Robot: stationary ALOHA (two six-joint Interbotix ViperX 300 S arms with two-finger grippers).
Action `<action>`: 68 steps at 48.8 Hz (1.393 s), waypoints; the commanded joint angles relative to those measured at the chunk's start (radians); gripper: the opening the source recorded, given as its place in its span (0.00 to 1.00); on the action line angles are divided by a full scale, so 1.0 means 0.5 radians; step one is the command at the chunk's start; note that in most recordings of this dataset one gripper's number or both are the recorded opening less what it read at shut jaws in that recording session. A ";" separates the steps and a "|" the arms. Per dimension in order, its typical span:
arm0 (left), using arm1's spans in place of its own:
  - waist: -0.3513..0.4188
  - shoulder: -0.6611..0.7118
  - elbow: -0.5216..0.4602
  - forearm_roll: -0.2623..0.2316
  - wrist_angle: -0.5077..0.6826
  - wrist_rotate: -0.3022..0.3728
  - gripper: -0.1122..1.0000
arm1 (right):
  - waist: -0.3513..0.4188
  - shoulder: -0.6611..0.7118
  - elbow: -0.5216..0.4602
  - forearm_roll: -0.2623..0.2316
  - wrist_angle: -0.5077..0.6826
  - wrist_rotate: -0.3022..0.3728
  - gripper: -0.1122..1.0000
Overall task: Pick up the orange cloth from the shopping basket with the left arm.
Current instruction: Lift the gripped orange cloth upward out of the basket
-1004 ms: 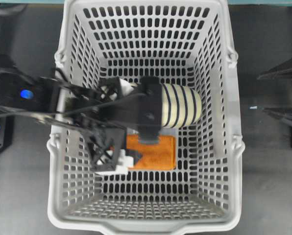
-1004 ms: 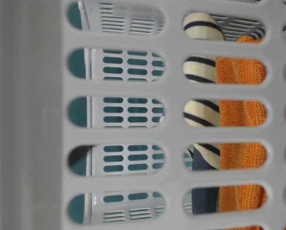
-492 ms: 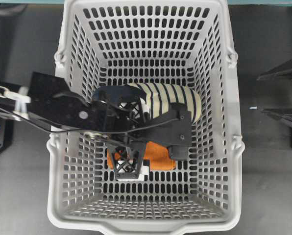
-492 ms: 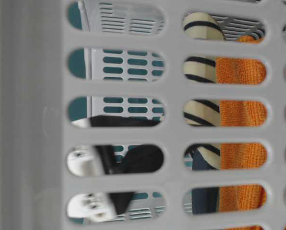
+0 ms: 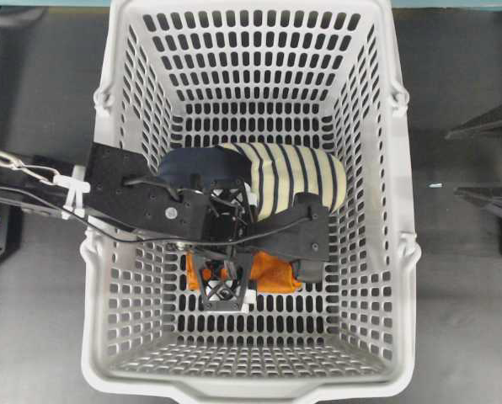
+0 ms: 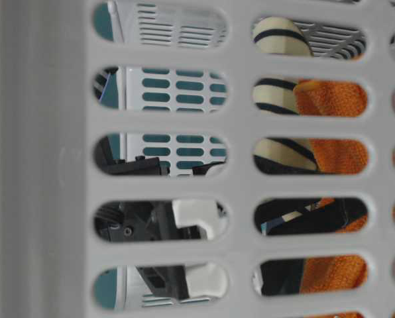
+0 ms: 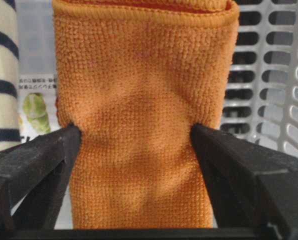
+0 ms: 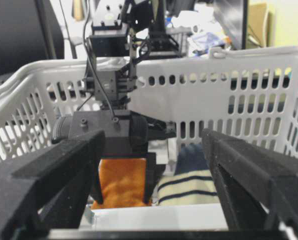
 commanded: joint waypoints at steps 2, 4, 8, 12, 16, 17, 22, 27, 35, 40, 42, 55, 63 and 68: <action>-0.006 0.006 0.028 0.006 -0.012 0.006 0.87 | -0.012 0.006 -0.015 0.003 -0.009 0.003 0.77; -0.006 0.006 0.031 0.006 -0.012 0.009 0.84 | -0.012 0.003 -0.012 0.003 -0.009 0.003 0.77; -0.006 -0.003 0.028 0.003 -0.009 0.018 0.73 | -0.015 -0.003 -0.006 0.003 -0.009 0.003 0.77; -0.006 -0.034 0.006 0.006 0.000 0.028 0.54 | -0.018 -0.006 0.003 0.003 -0.009 0.003 0.77; 0.000 -0.077 -0.018 0.006 0.009 0.031 0.34 | -0.018 -0.012 0.009 0.003 -0.009 0.006 0.77; 0.003 -0.089 -0.025 0.006 0.012 0.034 0.29 | -0.018 -0.012 0.012 0.003 -0.009 0.003 0.77; 0.021 -0.144 -0.089 0.006 0.067 0.061 0.23 | -0.018 -0.018 0.012 0.003 -0.009 0.006 0.77; 0.040 -0.190 -0.212 0.006 0.199 0.120 0.23 | -0.018 -0.031 0.012 0.003 -0.009 0.006 0.77; 0.067 -0.227 -0.540 0.006 0.512 0.224 0.23 | -0.018 -0.052 0.015 0.003 -0.009 0.006 0.77; 0.083 -0.227 -0.788 0.006 0.709 0.261 0.23 | -0.018 -0.067 0.015 0.003 -0.009 0.006 0.77; 0.092 -0.221 -0.890 0.006 0.788 0.267 0.23 | -0.018 -0.074 0.015 0.003 -0.009 0.006 0.77; 0.107 -0.123 -1.451 0.006 1.255 0.270 0.23 | -0.018 -0.095 0.018 0.003 -0.009 0.006 0.77; 0.110 -0.006 -1.678 0.006 1.509 0.273 0.23 | -0.018 -0.098 0.021 0.003 -0.006 0.006 0.77; 0.114 0.025 -1.736 0.006 1.555 0.270 0.23 | -0.018 -0.107 0.021 0.003 -0.009 0.006 0.77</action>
